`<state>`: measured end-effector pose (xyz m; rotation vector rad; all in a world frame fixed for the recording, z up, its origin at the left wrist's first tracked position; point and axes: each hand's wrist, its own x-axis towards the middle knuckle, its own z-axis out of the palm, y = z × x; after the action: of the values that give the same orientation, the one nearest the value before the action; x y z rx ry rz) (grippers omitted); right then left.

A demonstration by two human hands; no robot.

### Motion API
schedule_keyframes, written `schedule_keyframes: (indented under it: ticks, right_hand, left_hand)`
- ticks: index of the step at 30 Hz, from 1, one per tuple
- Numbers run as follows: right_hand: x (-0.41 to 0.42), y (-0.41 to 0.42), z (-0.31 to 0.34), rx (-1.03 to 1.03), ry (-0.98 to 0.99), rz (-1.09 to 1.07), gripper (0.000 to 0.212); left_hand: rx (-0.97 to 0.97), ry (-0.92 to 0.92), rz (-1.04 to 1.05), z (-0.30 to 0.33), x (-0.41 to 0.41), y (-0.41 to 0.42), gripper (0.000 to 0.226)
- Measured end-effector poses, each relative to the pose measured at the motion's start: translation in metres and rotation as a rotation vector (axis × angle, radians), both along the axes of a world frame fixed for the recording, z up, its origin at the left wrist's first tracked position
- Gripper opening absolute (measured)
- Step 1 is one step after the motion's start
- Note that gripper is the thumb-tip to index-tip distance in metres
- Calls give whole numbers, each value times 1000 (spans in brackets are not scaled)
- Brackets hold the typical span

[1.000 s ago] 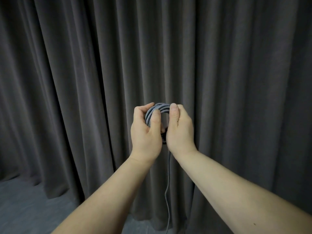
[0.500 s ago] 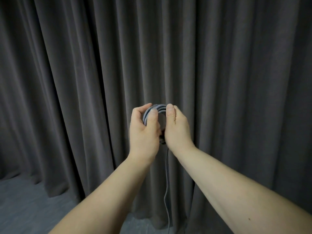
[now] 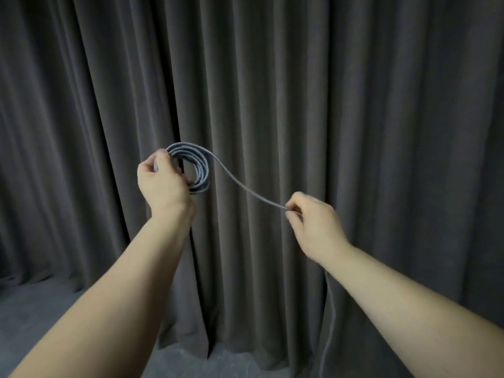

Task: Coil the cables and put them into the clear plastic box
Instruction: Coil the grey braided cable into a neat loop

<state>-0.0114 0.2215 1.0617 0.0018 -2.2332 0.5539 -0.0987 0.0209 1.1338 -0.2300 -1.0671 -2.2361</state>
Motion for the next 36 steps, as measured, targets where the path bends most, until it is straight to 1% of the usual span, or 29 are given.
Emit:
schedule_keyframes:
  ticks: [2,3,4,5,6,8,10,12,14,17,19,22,25,28,32,36]
  right_hand:
    - [2,-10,10,403,-112,-80,9]
    - [2,-17,14,535,-162,-43,12]
    - [5,-26,20,612,-190,38,14]
    - [8,-34,28,644,-203,141,15]
    - [12,-41,37,627,-202,250,15]
    - [15,-46,54,504,-155,415,15]
    - [15,-42,65,334,-91,481,12]
    - [12,-38,68,194,-69,496,10]
    - [8,-38,67,97,-79,495,8]
    - [0,-38,63,-13,-46,479,7]
    - [-5,-36,61,-75,-17,438,7]
    - [-10,-34,57,-197,8,400,6]
    - [-13,-32,53,-373,40,439,5]
    - [-15,-28,49,-515,90,439,14]
    - [-14,-27,43,-513,93,419,17]
    - [-14,-22,38,-423,124,371,17]
  left_hand:
    - [-84,-4,49,-6,-3,4,13]
    - [-160,-10,79,-10,-4,6,18]
    - [-238,-8,100,-15,-6,9,20]
    - [-319,1,110,-19,-3,12,21]
    - [-397,8,101,-22,-1,15,21]
    - [-517,25,34,-27,3,18,22]
    - [-528,19,-64,-31,5,16,21]
    - [-454,2,-195,-34,7,15,14]
    - [-413,-25,-298,-36,14,19,6]
    - [-328,-74,-459,-39,26,27,10]
    - [-275,-89,-525,-42,28,31,15]
    - [-263,-84,-557,-44,35,39,18]
    - [-320,-85,-543,-47,39,46,19]
    - [-357,-36,-552,-52,37,50,33]
    - [-369,17,-527,-54,41,54,29]
    - [-372,48,-493,-55,40,53,38]
